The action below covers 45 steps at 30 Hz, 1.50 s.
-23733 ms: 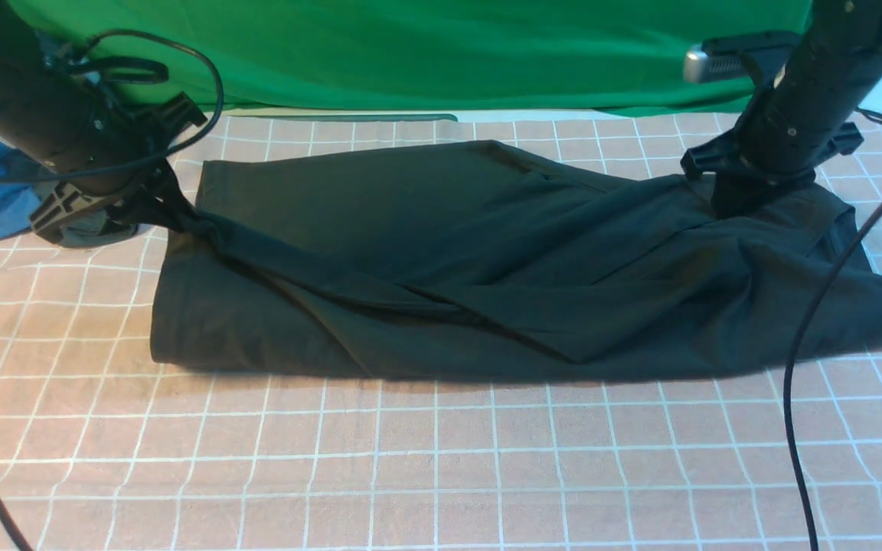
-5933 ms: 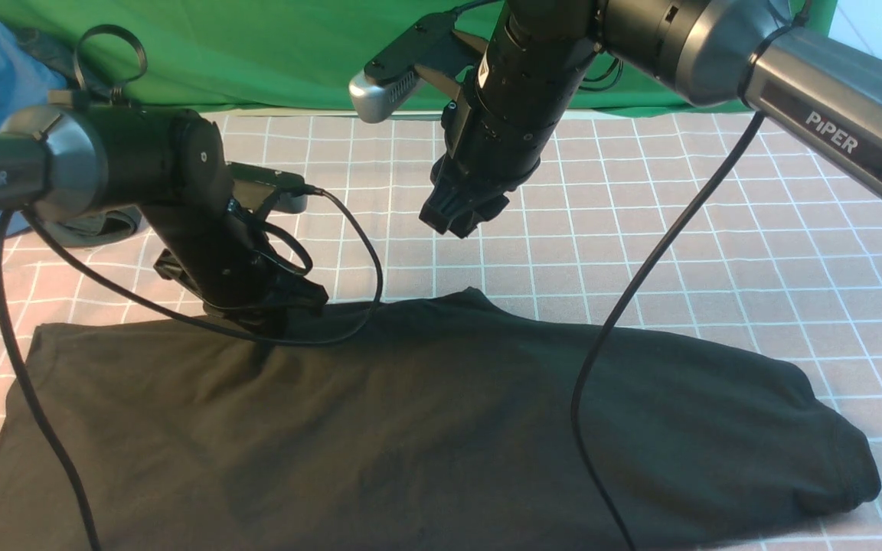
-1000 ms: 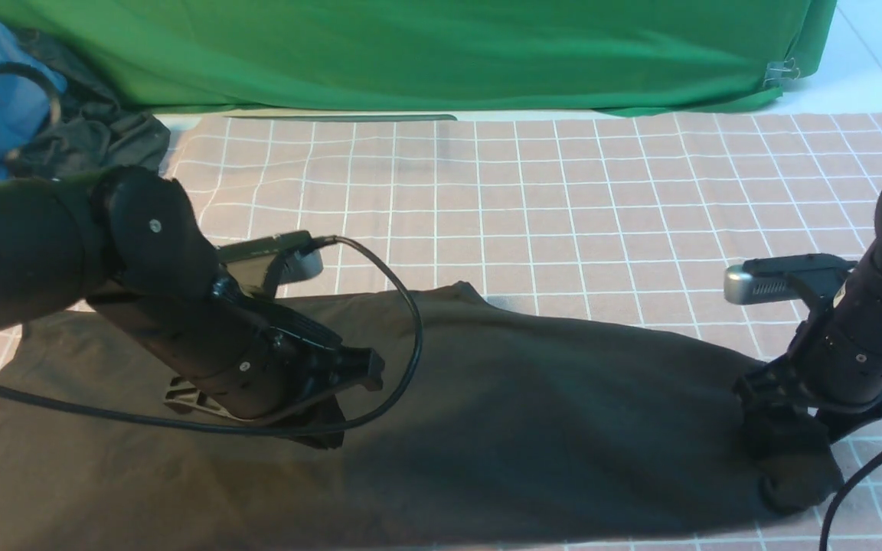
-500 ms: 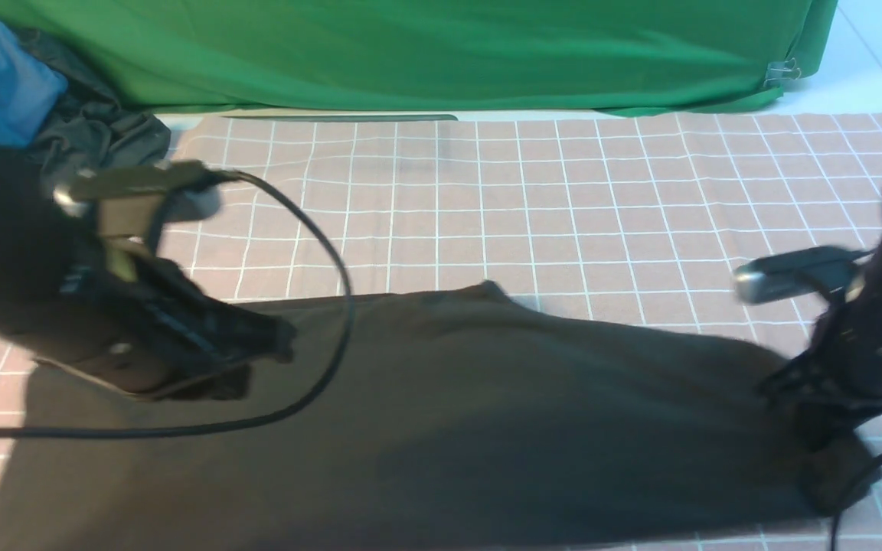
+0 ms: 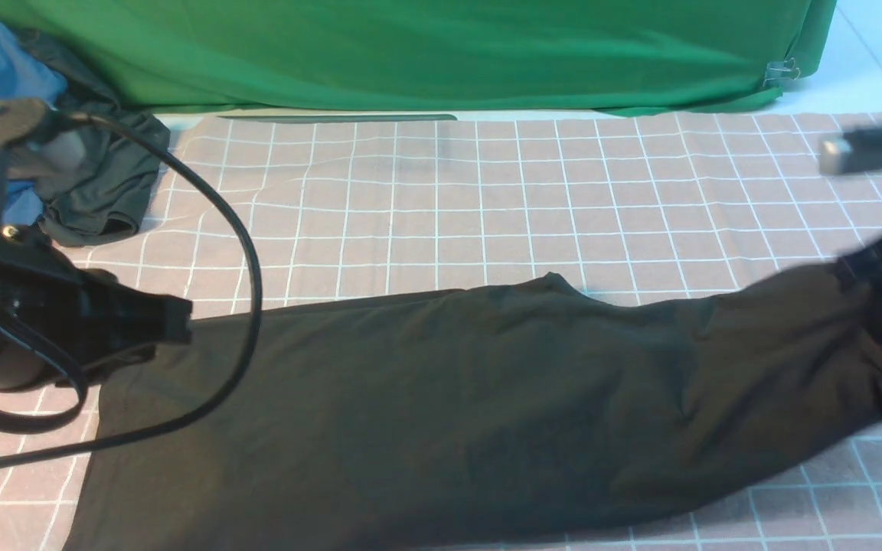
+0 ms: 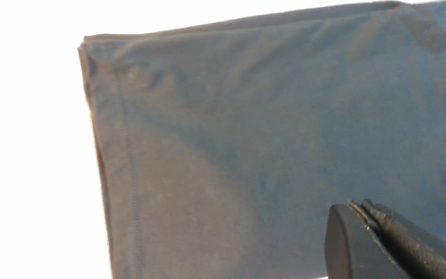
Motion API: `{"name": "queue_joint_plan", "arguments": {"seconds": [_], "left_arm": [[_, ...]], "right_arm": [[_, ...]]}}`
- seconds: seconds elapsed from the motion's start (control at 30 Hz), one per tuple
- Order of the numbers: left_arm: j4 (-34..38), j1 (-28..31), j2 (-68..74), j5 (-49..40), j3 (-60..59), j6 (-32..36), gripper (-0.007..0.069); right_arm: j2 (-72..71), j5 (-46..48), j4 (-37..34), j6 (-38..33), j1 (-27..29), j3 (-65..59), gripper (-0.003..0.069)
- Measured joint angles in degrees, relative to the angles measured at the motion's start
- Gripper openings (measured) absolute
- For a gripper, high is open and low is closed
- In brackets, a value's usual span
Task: Fold a long-sleeved shirt over a pink coffee tablecloth.
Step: 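Fold the right end of the dark garment over onto its left end with the right gripper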
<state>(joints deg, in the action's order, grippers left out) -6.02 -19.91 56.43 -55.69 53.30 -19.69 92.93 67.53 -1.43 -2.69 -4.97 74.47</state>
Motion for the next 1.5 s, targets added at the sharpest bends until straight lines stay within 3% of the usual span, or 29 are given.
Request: {"name": "queue_joint_plan", "arguments": {"seconds": [0.23,0.43,0.57,0.77,1.07,1.5], "left_arm": [[-0.98,0.0,-0.15,-0.29,0.0,-0.77,0.0013],[-7.7,0.0,-0.42,-4.44,0.0,-5.76,0.0013],[-12.35,0.4,-2.4,-6.56,0.0,-8.13,0.0013],[-13.47,4.19,-8.02,-7.54,0.12,-8.77,0.0013],[-13.13,9.63,-13.26,-10.12,0.52,-8.28,0.0013],[-12.24,9.8,-13.34,-10.33,0.57,-8.13,0.0013]], "right_arm": [[-0.2,1.29,-4.61,3.61,-11.38,9.59,0.0127],[1.84,-2.11,-11.09,7.24,-24.13,19.13,0.0127],[4.9,-5.32,-16.03,7.74,-29.59,22.1,0.0127],[11.23,-11.27,-22.54,8.54,-37.42,24.52,0.0127],[21.65,-21.27,-29.39,8.54,-44.37,26.41,0.0127],[27.94,-36.11,-34.67,8.54,-47.89,26.59,0.0127]]}}
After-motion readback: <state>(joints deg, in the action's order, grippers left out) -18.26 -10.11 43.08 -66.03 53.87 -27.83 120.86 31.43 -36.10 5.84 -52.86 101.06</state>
